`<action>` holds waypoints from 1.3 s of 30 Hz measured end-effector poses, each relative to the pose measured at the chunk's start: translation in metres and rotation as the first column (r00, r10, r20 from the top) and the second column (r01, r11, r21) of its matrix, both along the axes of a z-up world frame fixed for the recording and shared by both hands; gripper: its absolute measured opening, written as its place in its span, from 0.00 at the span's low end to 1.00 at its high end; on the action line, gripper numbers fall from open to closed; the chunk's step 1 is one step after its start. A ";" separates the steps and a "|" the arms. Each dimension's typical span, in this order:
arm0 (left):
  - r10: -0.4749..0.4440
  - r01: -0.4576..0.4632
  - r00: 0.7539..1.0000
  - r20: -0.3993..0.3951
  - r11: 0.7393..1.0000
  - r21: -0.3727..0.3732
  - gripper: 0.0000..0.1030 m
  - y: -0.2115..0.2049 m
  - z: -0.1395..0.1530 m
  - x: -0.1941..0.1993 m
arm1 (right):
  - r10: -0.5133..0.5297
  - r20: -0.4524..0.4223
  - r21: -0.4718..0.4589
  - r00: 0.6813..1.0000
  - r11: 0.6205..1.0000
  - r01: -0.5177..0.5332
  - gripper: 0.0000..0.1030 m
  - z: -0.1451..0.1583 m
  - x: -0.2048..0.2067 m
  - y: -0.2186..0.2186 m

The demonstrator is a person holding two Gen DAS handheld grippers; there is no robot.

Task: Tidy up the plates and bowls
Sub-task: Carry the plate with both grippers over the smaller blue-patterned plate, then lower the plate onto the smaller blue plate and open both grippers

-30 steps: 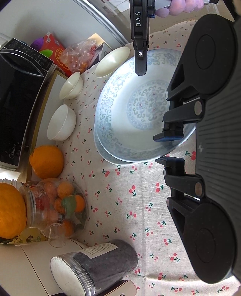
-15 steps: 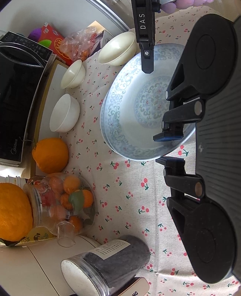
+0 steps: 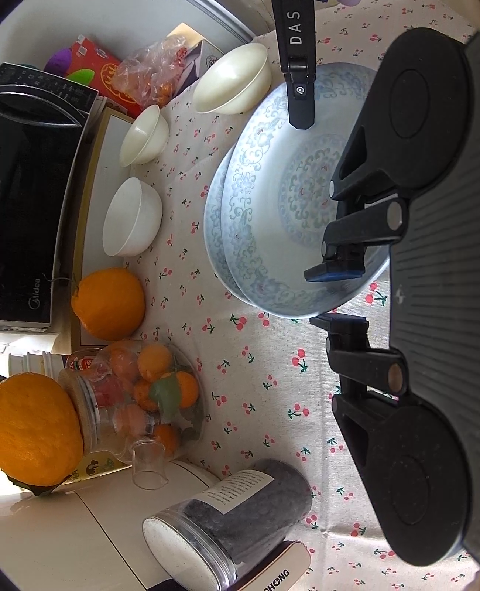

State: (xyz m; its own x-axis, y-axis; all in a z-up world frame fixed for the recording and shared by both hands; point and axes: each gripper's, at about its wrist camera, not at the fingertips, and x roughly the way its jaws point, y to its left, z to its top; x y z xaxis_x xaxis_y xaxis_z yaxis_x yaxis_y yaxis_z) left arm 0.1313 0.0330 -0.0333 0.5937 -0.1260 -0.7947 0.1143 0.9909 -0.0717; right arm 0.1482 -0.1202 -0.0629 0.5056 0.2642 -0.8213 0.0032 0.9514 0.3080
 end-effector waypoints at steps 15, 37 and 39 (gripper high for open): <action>-0.036 0.036 0.999 0.006 0.997 0.071 0.15 -0.012 -0.001 -0.004 | 0.011 -0.041 -0.088 0.999 0.996 -0.014 0.22 0.002 -0.009 0.009; -0.070 0.064 0.997 0.035 0.988 0.143 0.15 -0.020 0.007 -0.022 | 0.047 -0.033 -0.209 0.998 0.977 -0.053 0.17 0.008 -0.017 0.021; -0.065 0.059 0.997 0.034 0.988 0.144 0.15 -0.021 0.009 -0.024 | 0.051 -0.033 -0.217 0.998 0.974 -0.057 0.17 0.008 -0.018 0.022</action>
